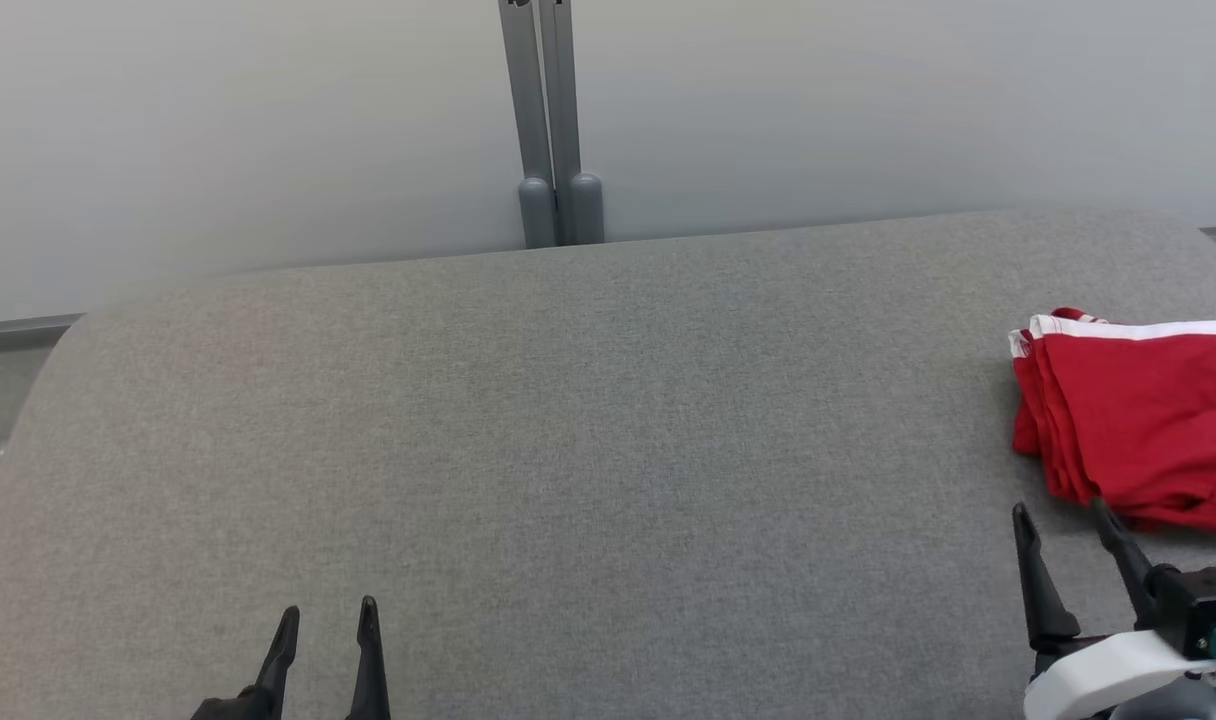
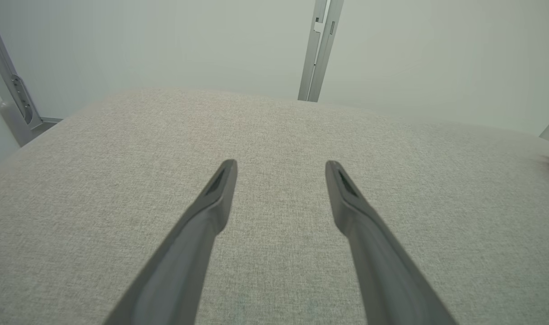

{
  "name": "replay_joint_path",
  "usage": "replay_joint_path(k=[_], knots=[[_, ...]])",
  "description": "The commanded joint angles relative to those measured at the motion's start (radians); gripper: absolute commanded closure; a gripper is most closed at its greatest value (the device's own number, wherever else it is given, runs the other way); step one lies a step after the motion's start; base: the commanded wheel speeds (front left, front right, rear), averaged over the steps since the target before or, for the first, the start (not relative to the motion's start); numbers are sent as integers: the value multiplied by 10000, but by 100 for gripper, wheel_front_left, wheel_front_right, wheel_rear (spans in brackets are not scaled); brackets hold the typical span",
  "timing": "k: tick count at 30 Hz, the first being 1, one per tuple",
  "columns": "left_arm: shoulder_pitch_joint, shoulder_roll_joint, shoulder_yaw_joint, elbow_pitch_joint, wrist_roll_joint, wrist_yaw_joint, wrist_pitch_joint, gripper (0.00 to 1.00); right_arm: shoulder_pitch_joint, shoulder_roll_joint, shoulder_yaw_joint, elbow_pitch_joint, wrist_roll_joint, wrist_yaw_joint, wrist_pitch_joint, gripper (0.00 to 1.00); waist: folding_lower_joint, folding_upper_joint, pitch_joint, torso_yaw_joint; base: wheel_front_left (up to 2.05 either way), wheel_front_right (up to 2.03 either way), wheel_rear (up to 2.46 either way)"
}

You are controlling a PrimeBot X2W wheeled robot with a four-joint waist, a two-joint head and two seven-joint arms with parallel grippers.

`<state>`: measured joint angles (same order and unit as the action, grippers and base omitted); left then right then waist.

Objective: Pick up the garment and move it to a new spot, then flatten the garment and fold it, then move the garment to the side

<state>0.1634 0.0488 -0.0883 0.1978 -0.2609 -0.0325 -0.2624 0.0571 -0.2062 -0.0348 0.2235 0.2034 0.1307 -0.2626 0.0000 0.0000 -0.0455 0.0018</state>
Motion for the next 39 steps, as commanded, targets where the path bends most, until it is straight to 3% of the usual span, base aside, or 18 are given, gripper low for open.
replay_joint_path(k=[1, 10, 24, 26, 27, 31, 39], knots=[[78, 37, 22, 34, 51, -48, -29, 0, 205, 117, 49, -51, -136, -1, -24, 0, 0, 0, -139, 195, 0, 0, 0], [-154, 37, -69, 152, 38, -269, -29, 0, 423, 666, -313, -308, -449, -1, -25, 0, 0, 0, -114, 121, 0, 0, 0], [-287, 37, -220, 269, -108, -212, -29, 0, 299, 560, -412, -300, -481, -1, -25, 0, 0, 0, 64, -196, 0, 0, 0], [-302, 37, -326, 285, -319, -383, -29, 0, 287, 560, -417, -294, -470, -1, -25, 0, 0, 0, 93, -197, 0, 0, 0], [-203, 2, -342, 300, -338, -390, 0, 100, 345, 607, -399, -280, -457, 0, 1, 100, 0, 0, 93, -198, 0, 0, 0], [-55, -31, -398, 631, -396, -386, 64, 100, 447, 782, -369, 72, -432, 0, 26, 100, 0, 0, 95, -199, 0, 0, 0], [-345, 13, -186, 602, -1870, -452, 422, 100, 174, 863, -460, 118, 1135, 0, 473, 100, 0, 0, 120, -188, 0, 0, 0]])
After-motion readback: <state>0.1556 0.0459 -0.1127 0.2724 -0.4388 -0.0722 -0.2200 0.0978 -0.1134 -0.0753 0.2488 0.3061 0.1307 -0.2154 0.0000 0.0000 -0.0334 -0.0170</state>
